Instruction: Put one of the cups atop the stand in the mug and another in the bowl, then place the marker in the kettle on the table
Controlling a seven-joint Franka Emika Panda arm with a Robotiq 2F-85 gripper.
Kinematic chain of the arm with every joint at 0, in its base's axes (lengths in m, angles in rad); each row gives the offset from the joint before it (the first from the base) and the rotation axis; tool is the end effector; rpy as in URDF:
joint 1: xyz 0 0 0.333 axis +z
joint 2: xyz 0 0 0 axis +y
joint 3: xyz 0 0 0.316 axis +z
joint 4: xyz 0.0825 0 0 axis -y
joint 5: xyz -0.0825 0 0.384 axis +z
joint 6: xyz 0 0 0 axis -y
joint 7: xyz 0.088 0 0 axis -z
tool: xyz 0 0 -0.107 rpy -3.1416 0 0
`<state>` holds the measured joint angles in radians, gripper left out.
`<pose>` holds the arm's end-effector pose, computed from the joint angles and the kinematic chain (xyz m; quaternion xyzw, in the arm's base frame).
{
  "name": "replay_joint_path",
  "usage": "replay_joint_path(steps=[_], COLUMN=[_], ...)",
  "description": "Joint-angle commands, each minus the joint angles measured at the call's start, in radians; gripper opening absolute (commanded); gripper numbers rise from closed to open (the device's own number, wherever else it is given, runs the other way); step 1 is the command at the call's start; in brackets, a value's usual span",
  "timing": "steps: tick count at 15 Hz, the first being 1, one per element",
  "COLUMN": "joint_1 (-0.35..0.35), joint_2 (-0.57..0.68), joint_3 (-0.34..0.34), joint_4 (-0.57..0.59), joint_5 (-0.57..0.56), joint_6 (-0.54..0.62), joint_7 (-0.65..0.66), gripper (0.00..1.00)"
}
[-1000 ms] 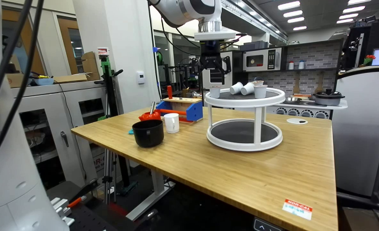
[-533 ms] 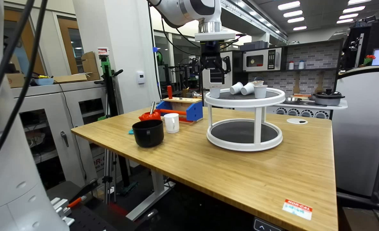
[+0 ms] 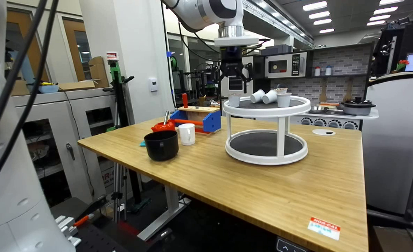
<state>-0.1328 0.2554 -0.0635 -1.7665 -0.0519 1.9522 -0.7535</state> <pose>0.6094 -0.1221 0.4123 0.9572 0.2855 -0.0453 0.0124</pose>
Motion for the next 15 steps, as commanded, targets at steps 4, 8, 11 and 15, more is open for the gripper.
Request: replay_joint_path(steps=[4, 8, 11, 15], joint_1=[-0.015, -0.017, -0.017, -0.019], joint_2=[0.032, 0.04, 0.041, 0.042], joint_3=[0.011, 0.014, 0.013, 0.012], joint_4=[0.033, 0.04, 0.047, 0.054], joint_5=[0.02, 0.025, 0.024, 0.025], joint_6=[-0.028, -0.031, -0.036, -0.04], joint_7=[-0.025, -0.025, -0.025, -0.025], gripper=[1.0, 0.72, 0.52, 0.27])
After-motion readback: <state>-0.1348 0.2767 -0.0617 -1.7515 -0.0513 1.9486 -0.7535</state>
